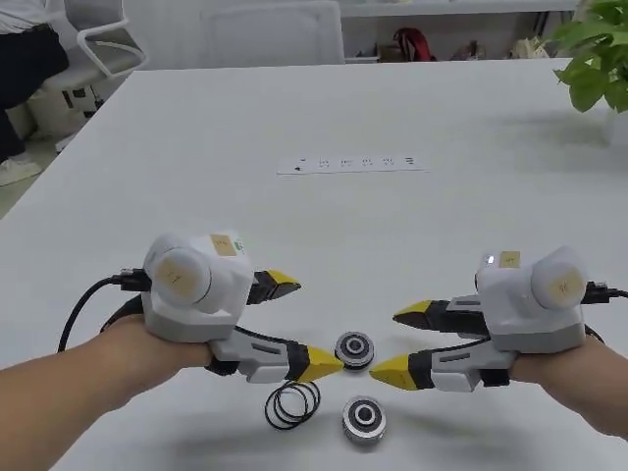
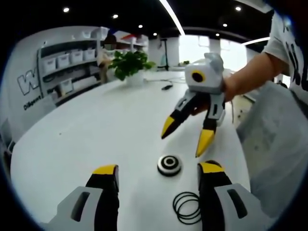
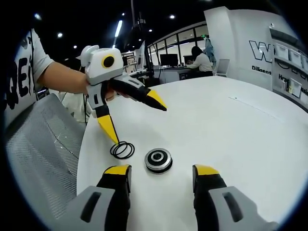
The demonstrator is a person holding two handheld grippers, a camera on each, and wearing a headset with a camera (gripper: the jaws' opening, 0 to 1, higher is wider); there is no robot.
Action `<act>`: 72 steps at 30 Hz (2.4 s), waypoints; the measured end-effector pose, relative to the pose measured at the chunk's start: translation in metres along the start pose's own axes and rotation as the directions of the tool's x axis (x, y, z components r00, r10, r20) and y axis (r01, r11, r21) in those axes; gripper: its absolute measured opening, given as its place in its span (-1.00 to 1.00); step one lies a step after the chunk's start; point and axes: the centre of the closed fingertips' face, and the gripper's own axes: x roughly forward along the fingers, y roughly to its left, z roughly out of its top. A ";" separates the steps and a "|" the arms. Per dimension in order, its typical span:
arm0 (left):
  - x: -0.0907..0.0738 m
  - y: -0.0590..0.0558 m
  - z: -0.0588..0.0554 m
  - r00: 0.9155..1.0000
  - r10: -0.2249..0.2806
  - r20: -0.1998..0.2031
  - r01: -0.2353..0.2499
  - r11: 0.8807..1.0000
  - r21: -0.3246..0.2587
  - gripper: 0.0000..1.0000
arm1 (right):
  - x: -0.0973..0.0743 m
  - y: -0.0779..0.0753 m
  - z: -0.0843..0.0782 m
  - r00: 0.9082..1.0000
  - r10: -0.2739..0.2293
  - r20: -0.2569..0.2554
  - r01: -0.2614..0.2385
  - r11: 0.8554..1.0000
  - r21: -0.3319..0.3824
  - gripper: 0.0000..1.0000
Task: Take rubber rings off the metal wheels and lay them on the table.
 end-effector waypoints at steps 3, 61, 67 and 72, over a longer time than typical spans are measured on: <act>0.001 -0.001 -0.001 1.000 -0.003 -0.003 0.003 1.000 0.002 0.34 | 0.001 0.001 -0.001 1.000 0.006 -0.003 -0.006 1.000 0.002 -0.04; 0.024 -0.016 -0.009 0.997 -0.062 -0.040 0.062 0.998 0.003 -0.11 | 0.014 0.007 -0.006 0.999 0.045 -0.011 -0.045 0.999 -0.010 -0.32; 0.026 -0.018 -0.009 0.997 -0.071 -0.042 0.071 0.997 0.004 -0.17 | 0.014 0.007 -0.007 0.999 0.045 -0.012 -0.045 0.999 -0.008 -0.33; 0.028 -0.022 -0.010 0.996 -0.081 -0.047 0.081 0.997 0.002 -0.21 | 0.014 0.007 -0.006 0.999 0.045 -0.010 -0.045 0.999 -0.006 -0.34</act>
